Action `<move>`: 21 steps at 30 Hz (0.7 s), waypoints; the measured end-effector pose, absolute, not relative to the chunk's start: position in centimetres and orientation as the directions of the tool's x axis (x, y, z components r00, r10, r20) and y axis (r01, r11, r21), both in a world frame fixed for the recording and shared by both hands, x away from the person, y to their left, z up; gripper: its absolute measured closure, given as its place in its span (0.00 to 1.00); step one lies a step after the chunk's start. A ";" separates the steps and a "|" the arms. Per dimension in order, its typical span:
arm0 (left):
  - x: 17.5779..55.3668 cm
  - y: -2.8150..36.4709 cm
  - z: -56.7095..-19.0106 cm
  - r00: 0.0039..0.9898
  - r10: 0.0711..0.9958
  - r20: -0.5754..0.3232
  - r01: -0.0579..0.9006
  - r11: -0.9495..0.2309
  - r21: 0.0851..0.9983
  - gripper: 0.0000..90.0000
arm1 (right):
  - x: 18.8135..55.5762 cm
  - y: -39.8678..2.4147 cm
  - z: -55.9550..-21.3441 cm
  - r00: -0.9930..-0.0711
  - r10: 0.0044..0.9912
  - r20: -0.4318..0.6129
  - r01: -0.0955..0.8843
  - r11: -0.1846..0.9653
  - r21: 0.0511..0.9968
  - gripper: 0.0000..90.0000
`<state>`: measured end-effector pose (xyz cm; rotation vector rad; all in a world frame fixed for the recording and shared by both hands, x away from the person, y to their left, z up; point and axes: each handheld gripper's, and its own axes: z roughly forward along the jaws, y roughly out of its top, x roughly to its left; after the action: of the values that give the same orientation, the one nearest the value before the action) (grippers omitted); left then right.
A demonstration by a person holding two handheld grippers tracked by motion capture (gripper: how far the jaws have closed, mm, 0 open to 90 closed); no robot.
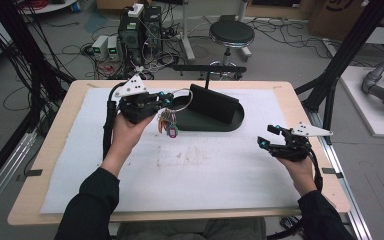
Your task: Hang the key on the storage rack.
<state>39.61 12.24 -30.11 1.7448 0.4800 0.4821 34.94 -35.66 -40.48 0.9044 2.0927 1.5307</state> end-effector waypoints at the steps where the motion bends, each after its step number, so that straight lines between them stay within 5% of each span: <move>1: 39.9 12.2 -30.1 0.827 0.559 0.062 0.067 -0.207 0.976 0.96 | 35.0 -35.7 -40.5 -0.713 0.698 0.060 0.267 0.192 0.944 0.33; 21: 45.6 10.9 -30.8 0.775 0.632 0.007 0.120 -0.158 0.980 0.96 | 35.0 -35.8 -40.5 -0.709 0.702 0.064 0.266 0.182 0.947 0.33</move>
<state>45.65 10.90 -30.82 1.6954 0.5981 0.4986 35.00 -35.83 -40.46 0.9116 2.0787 1.5401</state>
